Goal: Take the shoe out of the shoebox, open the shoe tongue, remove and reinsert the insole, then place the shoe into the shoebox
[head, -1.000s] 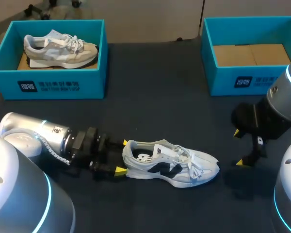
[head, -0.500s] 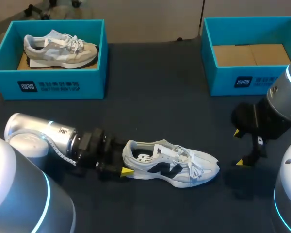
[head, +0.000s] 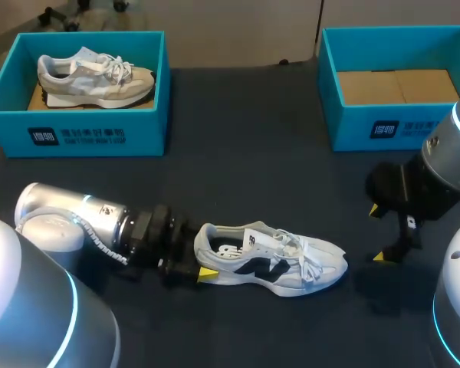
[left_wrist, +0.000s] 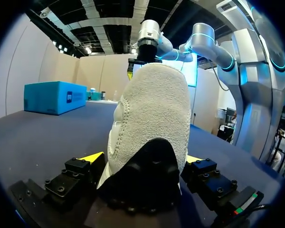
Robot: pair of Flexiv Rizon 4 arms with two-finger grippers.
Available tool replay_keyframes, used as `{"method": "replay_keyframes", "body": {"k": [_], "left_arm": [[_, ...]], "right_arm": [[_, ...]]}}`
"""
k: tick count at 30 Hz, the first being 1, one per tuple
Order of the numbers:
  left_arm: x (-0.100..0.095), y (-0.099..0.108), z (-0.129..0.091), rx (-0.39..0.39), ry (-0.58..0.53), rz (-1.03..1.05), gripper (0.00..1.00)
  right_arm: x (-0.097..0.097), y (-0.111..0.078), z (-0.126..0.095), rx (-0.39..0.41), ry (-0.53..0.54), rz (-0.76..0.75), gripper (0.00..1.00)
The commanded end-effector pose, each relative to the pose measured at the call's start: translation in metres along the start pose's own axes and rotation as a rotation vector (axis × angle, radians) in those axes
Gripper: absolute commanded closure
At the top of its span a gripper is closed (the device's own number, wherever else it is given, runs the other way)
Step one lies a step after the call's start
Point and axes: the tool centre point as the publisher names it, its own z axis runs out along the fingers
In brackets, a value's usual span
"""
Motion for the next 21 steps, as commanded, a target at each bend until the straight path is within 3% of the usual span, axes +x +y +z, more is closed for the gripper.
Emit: {"method": "replay_keyframes", "body": {"k": [1,10,21], "left_arm": [[0.001,0.001,0.005,0.007,-0.018,-0.006,0.00],[0.004,-0.006,0.000,0.017,-0.048,0.007,0.00],[0.005,-0.003,0.017,-0.021,-0.048,0.003,0.00]], "right_arm": [[0.001,0.000,0.002,0.001,-0.002,0.000,0.00],[0.001,0.000,0.002,0.001,-0.002,0.000,0.00],[0.001,0.000,0.002,0.001,-0.002,0.000,0.00]]}}
